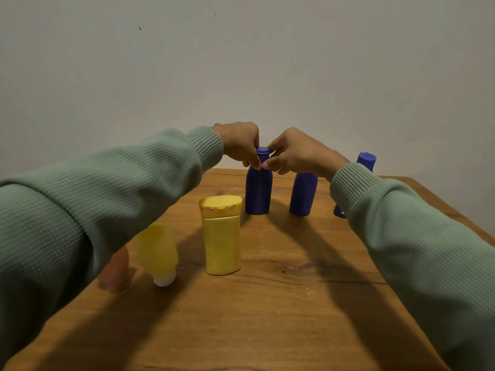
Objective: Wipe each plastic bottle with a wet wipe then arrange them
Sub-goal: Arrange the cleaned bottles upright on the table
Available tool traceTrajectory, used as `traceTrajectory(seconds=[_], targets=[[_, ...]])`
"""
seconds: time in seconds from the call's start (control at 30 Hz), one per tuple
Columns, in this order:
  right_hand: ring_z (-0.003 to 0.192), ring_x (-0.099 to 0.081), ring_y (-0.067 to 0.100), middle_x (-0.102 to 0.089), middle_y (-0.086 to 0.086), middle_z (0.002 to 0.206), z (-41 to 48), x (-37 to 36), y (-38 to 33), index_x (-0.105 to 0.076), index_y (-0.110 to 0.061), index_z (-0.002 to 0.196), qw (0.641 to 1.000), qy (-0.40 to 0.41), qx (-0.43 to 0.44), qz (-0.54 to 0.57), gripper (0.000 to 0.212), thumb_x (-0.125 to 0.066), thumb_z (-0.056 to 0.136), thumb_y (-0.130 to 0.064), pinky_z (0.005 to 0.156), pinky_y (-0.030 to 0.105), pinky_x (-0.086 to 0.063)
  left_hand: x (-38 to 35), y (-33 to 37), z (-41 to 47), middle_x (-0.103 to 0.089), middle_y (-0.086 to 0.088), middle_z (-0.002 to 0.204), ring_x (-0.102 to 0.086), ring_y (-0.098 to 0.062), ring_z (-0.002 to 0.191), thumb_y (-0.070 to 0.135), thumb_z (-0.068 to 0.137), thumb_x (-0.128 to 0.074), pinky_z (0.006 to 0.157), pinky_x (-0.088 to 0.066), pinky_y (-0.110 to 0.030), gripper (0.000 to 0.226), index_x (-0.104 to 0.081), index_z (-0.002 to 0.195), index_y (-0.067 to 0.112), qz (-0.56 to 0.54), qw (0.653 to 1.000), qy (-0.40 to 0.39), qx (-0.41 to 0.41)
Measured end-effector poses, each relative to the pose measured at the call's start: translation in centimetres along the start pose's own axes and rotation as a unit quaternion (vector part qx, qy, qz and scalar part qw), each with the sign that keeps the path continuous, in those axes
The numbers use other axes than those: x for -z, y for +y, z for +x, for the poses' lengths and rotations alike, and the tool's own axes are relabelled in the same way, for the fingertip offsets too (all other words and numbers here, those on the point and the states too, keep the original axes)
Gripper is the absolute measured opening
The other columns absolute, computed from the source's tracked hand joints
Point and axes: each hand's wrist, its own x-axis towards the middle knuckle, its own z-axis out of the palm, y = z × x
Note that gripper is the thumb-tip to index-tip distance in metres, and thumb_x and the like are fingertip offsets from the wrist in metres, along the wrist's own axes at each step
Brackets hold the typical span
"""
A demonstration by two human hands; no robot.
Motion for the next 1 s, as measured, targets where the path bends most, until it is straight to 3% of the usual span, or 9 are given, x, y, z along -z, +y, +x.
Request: traceTrajectory(seconds=[0.13,0.27,0.37,0.43,0.6,0.73,0.87,1.0], targets=[[0.08,-0.068,0.015,-0.069,0.01,0.099,-0.7,1.0,-0.4,-0.057,-0.004,0.122,0.999,0.028,-0.019,0.007,0.047,-0.072,0.081,-0.019,0.073,0.029,-0.057,1.1,-0.1,-1.2,-0.071,-0.009,0.104,-0.062,-0.015,0.092,0.022,0.091,-0.065,0.077,-0.043,-0.027,0.035,-0.063,0.12,0.002,-0.001,1.0,-0.001,0.006],[0.071,-0.069,0.014,-0.07,0.009,0.087,-2.3,2.8,-1.7,-0.066,-0.006,0.101,0.998,0.05,-0.009,0.037,0.024,-0.072,0.08,-0.014,0.06,0.02,-0.053,3.7,-1.0,-3.5,-0.066,-0.011,0.117,-0.063,-0.018,0.097,0.009,0.091,-0.062,0.079,-0.05,-0.025,0.035,-0.059,0.126,0.003,-0.014,1.0,-0.018,0.011],[0.069,-0.071,0.016,-0.072,0.01,0.084,-3.6,3.9,-3.0,-0.067,-0.006,0.095,0.997,-0.006,0.025,0.072,0.017,-0.071,0.079,-0.012,0.057,0.019,-0.053,5.0,-1.9,-5.5,-0.068,-0.008,0.117,-0.064,-0.021,0.107,0.007,0.091,-0.062,0.1,-0.047,-0.039,0.032,-0.061,0.122,0.012,0.002,0.997,-0.071,0.024],[0.074,-0.071,0.017,-0.073,0.009,0.087,-4.4,4.1,-3.9,-0.067,-0.007,0.098,0.993,-0.074,0.044,0.083,0.02,-0.072,0.079,-0.01,0.058,0.019,-0.053,5.4,-2.2,-6.9,-0.069,-0.008,0.115,-0.065,-0.02,0.107,0.006,0.09,-0.063,0.104,-0.044,-0.041,0.031,-0.062,0.12,0.015,0.007,0.995,-0.099,0.032],[0.088,-0.07,0.016,-0.073,0.002,0.096,-5.8,2.9,-5.5,-0.064,-0.015,0.109,0.981,-0.179,0.061,0.048,0.037,-0.075,0.074,-0.016,0.069,0.023,-0.056,5.4,-2.0,-10.6,-0.067,-0.003,0.119,-0.061,-0.015,0.105,0.002,0.085,-0.067,0.093,-0.044,-0.033,0.044,-0.058,0.126,0.015,-0.013,0.989,-0.145,0.039],[0.09,-0.07,0.015,-0.072,0.001,0.102,-6.9,1.5,-6.5,-0.062,-0.016,0.115,0.976,-0.206,0.066,0.025,0.051,-0.078,0.067,-0.026,0.079,0.029,-0.057,4.2,-1.6,-12.7,-0.068,0.001,0.117,-0.062,-0.014,0.105,0.017,0.081,-0.076,0.092,-0.047,-0.032,0.048,-0.057,0.126,0.017,-0.014,0.987,-0.159,0.029],[0.083,-0.071,0.013,-0.073,0.002,0.097,-7.9,0.0,-6.9,-0.066,-0.012,0.111,0.975,-0.207,0.074,0.03,0.042,-0.077,0.072,-0.023,0.073,0.025,-0.057,2.9,-1.0,-13.8,-0.069,0.0,0.11,-0.064,-0.012,0.097,0.026,0.082,-0.075,0.093,-0.05,-0.033,0.043,-0.062,0.121,0.014,-0.011,0.987,-0.16,0.014],[0.079,-0.071,0.017,-0.074,0.005,0.089,-8.2,-0.8,-7.0,-0.069,-0.006,0.104,0.977,-0.192,0.074,0.048,0.03,-0.074,0.076,-0.017,0.07,0.026,-0.058,2.0,-1.1,-13.6,-0.071,0.0,0.098,-0.065,-0.008,0.085,0.03,0.084,-0.072,0.074,-0.048,-0.023,0.033,-0.067,0.111,0.012,-0.004,0.992,-0.128,-0.003]])
